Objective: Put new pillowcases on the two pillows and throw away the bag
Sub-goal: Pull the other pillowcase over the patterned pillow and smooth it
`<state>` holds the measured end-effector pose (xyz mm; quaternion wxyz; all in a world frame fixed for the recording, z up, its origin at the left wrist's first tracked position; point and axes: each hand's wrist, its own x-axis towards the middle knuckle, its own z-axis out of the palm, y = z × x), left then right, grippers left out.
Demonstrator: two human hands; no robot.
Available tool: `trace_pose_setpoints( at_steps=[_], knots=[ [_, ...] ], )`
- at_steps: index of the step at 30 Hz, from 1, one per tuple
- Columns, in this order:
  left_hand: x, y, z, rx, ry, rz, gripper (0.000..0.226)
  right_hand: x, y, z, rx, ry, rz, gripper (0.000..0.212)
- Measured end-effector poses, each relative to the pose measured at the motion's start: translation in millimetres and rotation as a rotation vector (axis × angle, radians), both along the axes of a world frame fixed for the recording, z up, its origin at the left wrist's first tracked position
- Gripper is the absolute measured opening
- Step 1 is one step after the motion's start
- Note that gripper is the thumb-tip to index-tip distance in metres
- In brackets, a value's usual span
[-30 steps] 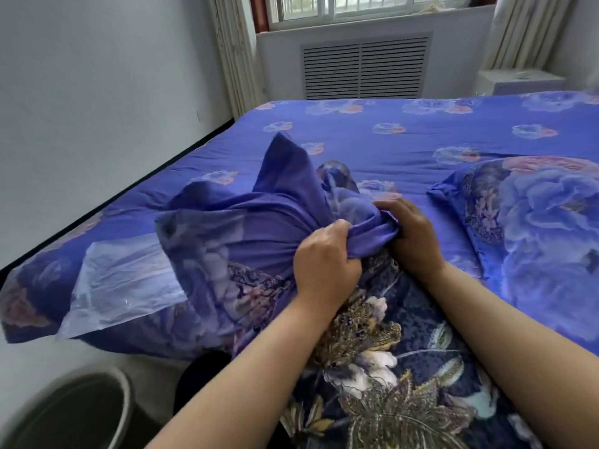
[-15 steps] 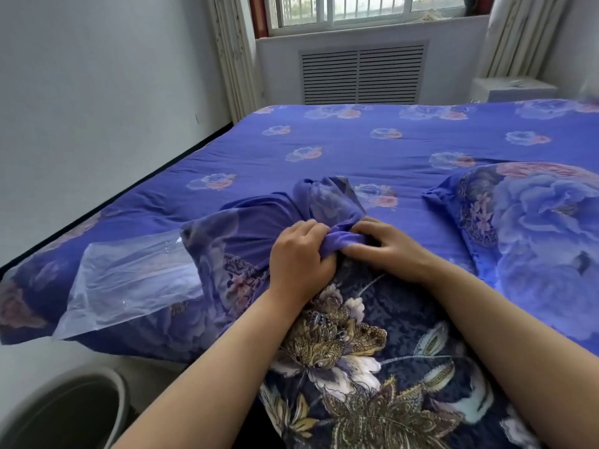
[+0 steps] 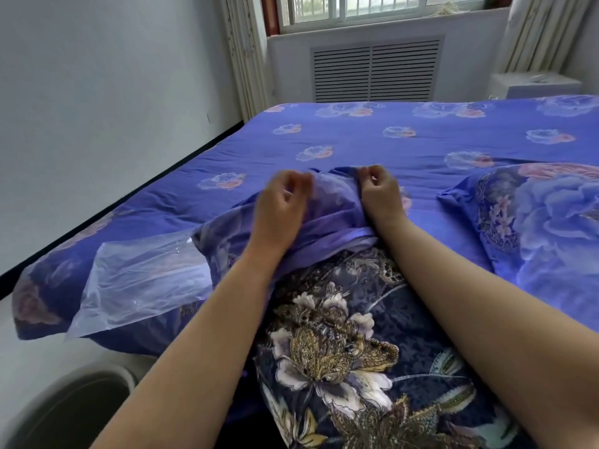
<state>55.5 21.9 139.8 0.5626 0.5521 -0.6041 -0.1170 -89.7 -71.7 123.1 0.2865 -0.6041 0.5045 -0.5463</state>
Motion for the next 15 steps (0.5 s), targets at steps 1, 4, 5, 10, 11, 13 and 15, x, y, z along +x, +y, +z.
trace_pose_setpoints(
  at_steps=[1,4,5,10,11,13,15],
  knots=[
    [12,-15,7,-0.030,-0.040,0.222,0.024,-2,5,-3,-0.041,-0.083,-0.049,0.023],
    [54,-66,22,0.428,-0.263,0.331,0.073,-6,21,-5,-0.165,-0.140,-0.112,0.018],
    [60,-76,25,0.623,-0.245,0.202,0.082,-7,25,-4,-0.191,-0.109,-0.112,0.019],
    [48,-89,28,0.551,-0.224,0.096,0.022,-9,30,0,-0.221,0.079,-0.067,0.019],
    [51,-89,29,0.414,-0.199,0.237,0.025,-9,28,3,-0.220,0.090,-0.056,0.018],
    [69,-90,33,0.233,-0.066,0.459,0.033,-18,19,9,-0.180,0.029,-0.071,0.017],
    [97,-95,29,0.242,0.034,0.574,0.037,-37,3,9,-0.088,-0.067,-0.174,0.019]
  ],
)
